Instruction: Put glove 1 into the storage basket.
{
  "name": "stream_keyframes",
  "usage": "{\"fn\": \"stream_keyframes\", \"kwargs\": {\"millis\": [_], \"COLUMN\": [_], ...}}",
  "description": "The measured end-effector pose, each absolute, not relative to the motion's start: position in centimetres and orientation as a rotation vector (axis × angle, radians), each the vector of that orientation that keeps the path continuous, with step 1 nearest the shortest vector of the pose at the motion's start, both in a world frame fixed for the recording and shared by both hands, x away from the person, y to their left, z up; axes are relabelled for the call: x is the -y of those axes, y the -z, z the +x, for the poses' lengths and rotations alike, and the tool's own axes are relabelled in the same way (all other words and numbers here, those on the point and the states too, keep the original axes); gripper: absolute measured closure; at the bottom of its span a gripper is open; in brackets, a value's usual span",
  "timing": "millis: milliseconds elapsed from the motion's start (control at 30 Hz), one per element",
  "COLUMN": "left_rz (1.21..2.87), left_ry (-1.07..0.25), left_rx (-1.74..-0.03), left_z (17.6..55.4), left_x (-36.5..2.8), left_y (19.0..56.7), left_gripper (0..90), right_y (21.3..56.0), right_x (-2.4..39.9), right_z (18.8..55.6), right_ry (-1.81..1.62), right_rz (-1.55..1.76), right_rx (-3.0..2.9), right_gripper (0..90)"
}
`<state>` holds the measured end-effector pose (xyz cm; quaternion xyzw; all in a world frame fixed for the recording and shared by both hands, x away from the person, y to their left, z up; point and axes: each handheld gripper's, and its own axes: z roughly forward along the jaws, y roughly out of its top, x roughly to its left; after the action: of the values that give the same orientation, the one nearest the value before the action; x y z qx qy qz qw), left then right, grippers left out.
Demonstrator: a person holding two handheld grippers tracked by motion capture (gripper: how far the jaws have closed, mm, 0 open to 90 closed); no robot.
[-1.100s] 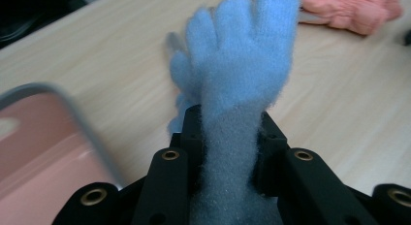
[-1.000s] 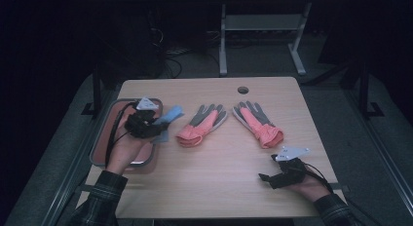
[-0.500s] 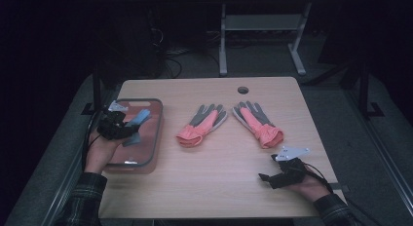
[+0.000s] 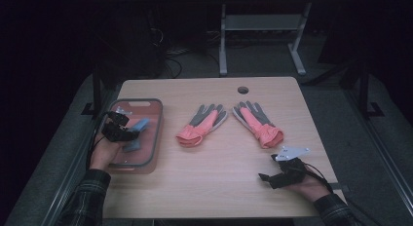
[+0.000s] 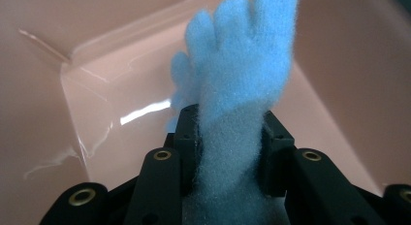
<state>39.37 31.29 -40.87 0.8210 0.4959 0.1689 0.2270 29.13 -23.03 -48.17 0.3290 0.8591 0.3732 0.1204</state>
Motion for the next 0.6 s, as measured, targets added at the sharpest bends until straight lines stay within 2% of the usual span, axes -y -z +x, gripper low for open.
{"fn": "stream_keyframes", "kwargs": {"millis": [400, 500, 600], "left_rz": [2.313, 2.314, 2.318], "left_ry": [-0.408, -0.392, -0.388], "left_rx": [-1.4, -1.406, -1.401], "left_z": [40.4, 40.5, 40.5], "left_x": [-31.1, -31.1, -31.1], "left_y": [42.5, 42.7, 42.7], "left_gripper": [60.4, 54.5, 44.6], "right_y": [48.2, 48.2, 48.2], "right_x": [23.0, 23.0, 23.0], "right_z": [29.1, 29.1, 29.1], "right_ry": [-1.09, -1.091, -1.09], "right_rz": [0.961, 0.961, 0.961], "right_rx": [-2.51, -2.509, -2.51], "right_gripper": [11.5, 11.5, 11.5]}}
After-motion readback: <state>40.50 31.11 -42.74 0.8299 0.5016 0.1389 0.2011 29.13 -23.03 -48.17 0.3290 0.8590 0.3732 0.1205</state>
